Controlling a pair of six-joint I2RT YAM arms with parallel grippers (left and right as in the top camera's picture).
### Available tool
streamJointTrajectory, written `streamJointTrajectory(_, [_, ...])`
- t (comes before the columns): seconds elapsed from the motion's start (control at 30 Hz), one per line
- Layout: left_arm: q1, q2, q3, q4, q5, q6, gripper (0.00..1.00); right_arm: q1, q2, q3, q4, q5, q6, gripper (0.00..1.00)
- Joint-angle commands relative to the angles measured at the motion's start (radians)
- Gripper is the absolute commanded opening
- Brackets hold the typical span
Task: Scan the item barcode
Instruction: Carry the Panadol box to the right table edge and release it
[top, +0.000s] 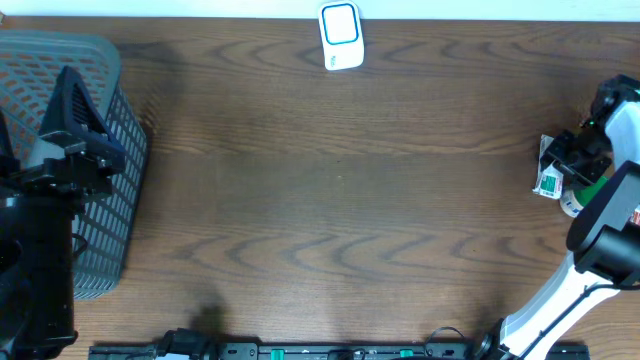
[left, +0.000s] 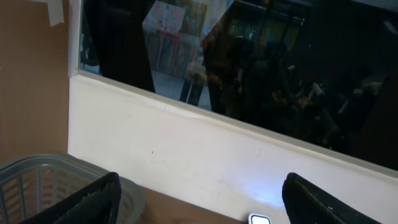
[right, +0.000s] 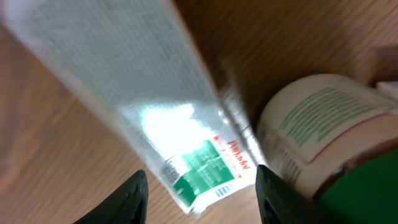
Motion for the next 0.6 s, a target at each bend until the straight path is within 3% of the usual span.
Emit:
streamJointTrajectory(0.0, [0.003,-0.003,0.000,0.002,-0.005,0.002,0.83,0.023,-0.018,0.101,-0.044,-0.118,-0.013,0.49])
streamJointTrajectory(0.2, [0.003,-0.003,0.000,0.003,-0.005,0.002,0.83,0.106,-0.059,0.205,-0.095,-0.119,-0.014,0.53])
streamJointTrajectory(0.4, [0.003,-0.003,0.000,0.003,-0.005,0.002,0.83,0.271,-0.138,0.311,-0.170,-0.136,-0.029,0.54])
streamJointTrajectory(0.57, [0.003,-0.003,0.000,0.002,-0.005,0.002,0.83,0.445,-0.292,0.372,-0.116,-0.140,-0.046,0.59])
